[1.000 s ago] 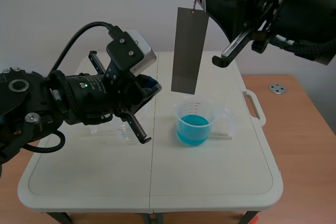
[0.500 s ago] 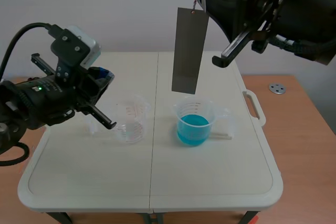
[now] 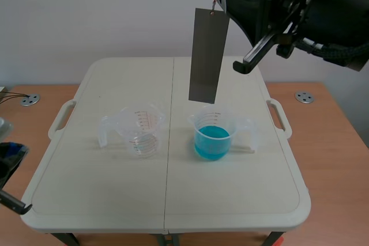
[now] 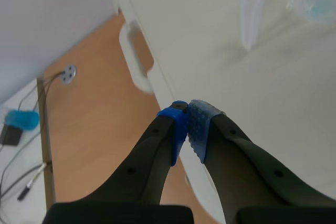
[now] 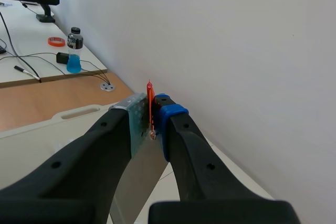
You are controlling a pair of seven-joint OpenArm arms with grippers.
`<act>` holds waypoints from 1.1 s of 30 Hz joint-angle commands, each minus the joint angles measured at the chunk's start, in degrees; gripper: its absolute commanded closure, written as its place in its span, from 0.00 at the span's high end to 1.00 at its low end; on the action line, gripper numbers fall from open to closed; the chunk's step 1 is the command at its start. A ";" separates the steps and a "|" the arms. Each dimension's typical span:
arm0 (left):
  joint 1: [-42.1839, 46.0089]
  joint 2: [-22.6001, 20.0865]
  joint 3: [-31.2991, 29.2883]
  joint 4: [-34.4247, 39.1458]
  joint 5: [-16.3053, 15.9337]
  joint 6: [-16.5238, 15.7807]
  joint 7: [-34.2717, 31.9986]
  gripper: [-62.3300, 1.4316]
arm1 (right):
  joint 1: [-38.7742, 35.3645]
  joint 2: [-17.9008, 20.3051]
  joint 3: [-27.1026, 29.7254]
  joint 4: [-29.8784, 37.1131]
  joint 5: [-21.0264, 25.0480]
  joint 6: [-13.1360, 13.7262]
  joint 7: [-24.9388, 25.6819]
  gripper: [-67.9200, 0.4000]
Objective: Hold the metal plate by the orange handle, dip it into the blue solution, take it out and point at it, then put the plate back in the beaker on the left.
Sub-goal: 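Raise the plate and point at it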
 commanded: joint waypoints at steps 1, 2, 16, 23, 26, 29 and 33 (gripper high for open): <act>2.71 -0.02 -0.70 1.01 -1.44 0.11 -1.25 0.05 | 0.85 0.61 0.15 1.33 1.05 0.31 0.83 0.03; 4.52 -0.02 -1.42 1.01 -2.27 0.11 -1.25 0.05 | 0.85 0.61 0.15 1.33 1.05 0.31 0.85 0.03; 26.25 0.48 -4.74 0.98 -8.52 -0.17 -2.97 0.05 | 2.91 0.61 -1.42 1.31 1.05 0.31 1.03 0.03; 31.85 2.40 -4.63 0.92 -8.70 -0.44 -4.20 0.05 | 5.01 0.59 -4.94 1.20 1.03 0.20 0.59 0.03; 33.55 2.80 -4.22 0.92 -8.68 -0.68 -4.17 0.05 | 6.16 0.57 -6.64 1.20 1.03 -0.96 0.35 0.03; 34.77 3.61 -4.22 0.87 -8.63 -1.29 -4.11 0.05 | 7.61 0.50 -8.72 0.98 1.03 -1.27 0.02 0.03; 35.52 4.26 -4.22 0.87 -7.78 -2.08 -3.48 0.05 | 10.01 0.44 -11.54 -0.87 1.05 -4.02 0.00 0.03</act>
